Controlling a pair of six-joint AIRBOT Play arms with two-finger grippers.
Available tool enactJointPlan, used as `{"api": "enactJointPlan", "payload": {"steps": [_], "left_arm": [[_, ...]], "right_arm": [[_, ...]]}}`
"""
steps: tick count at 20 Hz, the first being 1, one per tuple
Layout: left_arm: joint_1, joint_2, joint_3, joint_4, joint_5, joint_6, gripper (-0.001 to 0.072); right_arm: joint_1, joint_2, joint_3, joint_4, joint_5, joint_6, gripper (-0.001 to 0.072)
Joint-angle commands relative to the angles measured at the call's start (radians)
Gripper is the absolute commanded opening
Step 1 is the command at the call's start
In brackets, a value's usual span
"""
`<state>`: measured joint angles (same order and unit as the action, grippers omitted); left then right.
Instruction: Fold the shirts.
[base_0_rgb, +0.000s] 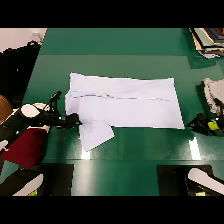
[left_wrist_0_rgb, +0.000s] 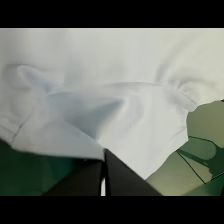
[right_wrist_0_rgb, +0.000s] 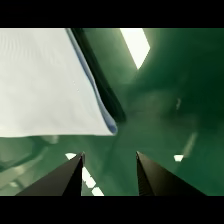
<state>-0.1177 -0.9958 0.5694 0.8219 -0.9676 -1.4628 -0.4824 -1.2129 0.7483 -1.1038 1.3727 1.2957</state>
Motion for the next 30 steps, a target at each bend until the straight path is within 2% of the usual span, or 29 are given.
{"api": "enactJointPlan", "payload": {"steps": [1, 5, 6, 7, 8, 9, 14, 16, 18, 20, 22, 24, 27, 30], "left_arm": [[0.000, 0.001, 0.004, 0.000, 0.010, 0.004, 0.0028], [0.000, 0.001, 0.004, 0.001, 0.017, 0.004, 0.0028], [0.000, 0.001, 0.004, 0.002, 0.017, 0.005, 0.0028], [0.000, 0.001, 0.005, 0.013, 0.015, 0.004, 0.0028], [0.000, 0.002, 0.009, 0.029, 0.000, 0.003, 0.0027], [0.000, 0.005, 0.019, 0.050, -0.030, -0.003, 0.0026], [0.000, 0.218, 0.034, 0.241, -0.181, -0.136, 0.0025], [0.000, 0.322, 0.034, 0.238, -0.307, -0.168, 0.0026], [0.000, 0.393, 0.035, 0.160, -0.425, -0.187, 0.0026], [0.000, 0.417, 0.058, 0.085, -0.471, -0.187, 0.0026], [0.000, 0.396, 0.119, 0.116, -0.426, -0.187, 0.0026], [0.000, 0.354, 0.174, 0.174, -0.307, -0.176, 0.0026], [0.000, 0.211, 0.266, 0.212, -0.175, -0.124, 0.0026], [0.000, 0.014, 0.362, 0.241, -0.041, -0.098, 0.0028]], "right_arm": [[-0.042, -0.054, -0.078, 0.156, -0.071, -0.060, 0.0382], [0.042, -0.094, -0.038, 0.161, -0.105, -0.059, 0.0360], [0.067, -0.106, -0.026, 0.161, -0.105, -0.059, 0.0286], [0.089, -0.113, -0.016, 0.158, -0.099, -0.060, 0.0151], [0.103, -0.114, -0.010, 0.157, -0.093, -0.060, 0.0068], [0.114, -0.108, -0.002, 0.150, -0.082, -0.060, 0.0018], [0.119, 0.060, 0.058, -0.066, 0.056, -0.059, 0.0017], [0.119, 0.156, 0.065, -0.147, 0.140, -0.059, 0.0017], [0.119, 0.254, 0.065, -0.212, 0.206, -0.058, 0.0017], [0.121, 0.332, 0.066, -0.290, 0.269, -0.031, 0.0017], [0.121, 0.362, 0.066, -0.278, 0.257, -0.002, 0.0017], [0.124, 0.340, 0.071, -0.192, 0.209, -0.002, 0.0017], [0.179, 0.228, 0.151, -0.091, 0.133, 0.000, 0.0017], [0.272, 0.076, 0.290, -0.091, 0.025, 0.013, 0.0017]]}}
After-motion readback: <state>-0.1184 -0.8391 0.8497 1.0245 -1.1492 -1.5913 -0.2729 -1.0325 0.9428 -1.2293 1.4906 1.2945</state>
